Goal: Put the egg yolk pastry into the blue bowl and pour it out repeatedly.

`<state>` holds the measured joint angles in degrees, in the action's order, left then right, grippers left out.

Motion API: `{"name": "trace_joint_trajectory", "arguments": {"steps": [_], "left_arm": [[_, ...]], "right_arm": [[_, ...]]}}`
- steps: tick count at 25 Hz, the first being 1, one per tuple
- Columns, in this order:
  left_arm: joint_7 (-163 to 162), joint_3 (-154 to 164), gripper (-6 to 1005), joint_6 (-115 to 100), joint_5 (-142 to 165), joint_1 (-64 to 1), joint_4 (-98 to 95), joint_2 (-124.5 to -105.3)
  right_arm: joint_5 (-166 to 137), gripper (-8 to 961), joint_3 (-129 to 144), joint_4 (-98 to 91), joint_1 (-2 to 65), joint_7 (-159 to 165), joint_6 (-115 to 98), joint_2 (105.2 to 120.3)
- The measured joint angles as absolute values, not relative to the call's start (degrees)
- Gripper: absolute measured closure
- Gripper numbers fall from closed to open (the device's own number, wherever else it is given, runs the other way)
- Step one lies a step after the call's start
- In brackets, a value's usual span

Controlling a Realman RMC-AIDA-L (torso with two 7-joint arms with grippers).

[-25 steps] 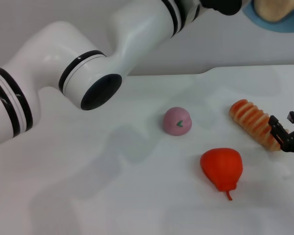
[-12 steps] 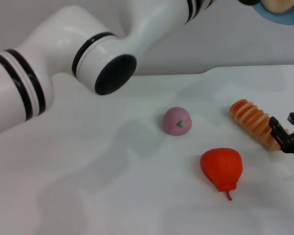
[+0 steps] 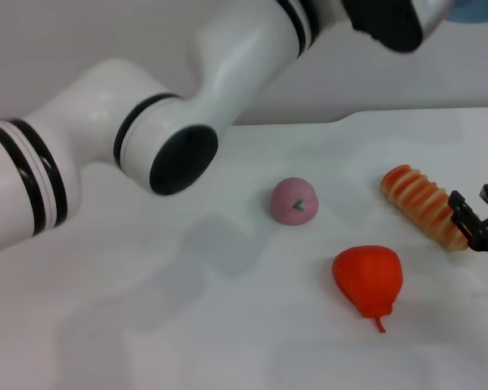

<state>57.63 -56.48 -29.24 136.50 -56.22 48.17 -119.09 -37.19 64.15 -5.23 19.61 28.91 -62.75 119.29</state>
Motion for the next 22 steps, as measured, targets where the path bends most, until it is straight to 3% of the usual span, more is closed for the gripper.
{"name": "trace_joint_trajectory", "arguments": {"steps": [7, 22], "left_arm": [[59.88, -48.77, 999, -40.53, 136.29, -54.32, 45.63, -119.09], [61.83, -46.99, 999, -41.51, 136.22, -54.21, 45.22, -119.09]], "right_arm": [[-37.17, 480, 64.05, -5.14, 20.13, 28.93, -62.76, 119.26], [-37.17, 483, 63.98, -5.09, 20.09, 28.98, -62.75, 119.34]]}}
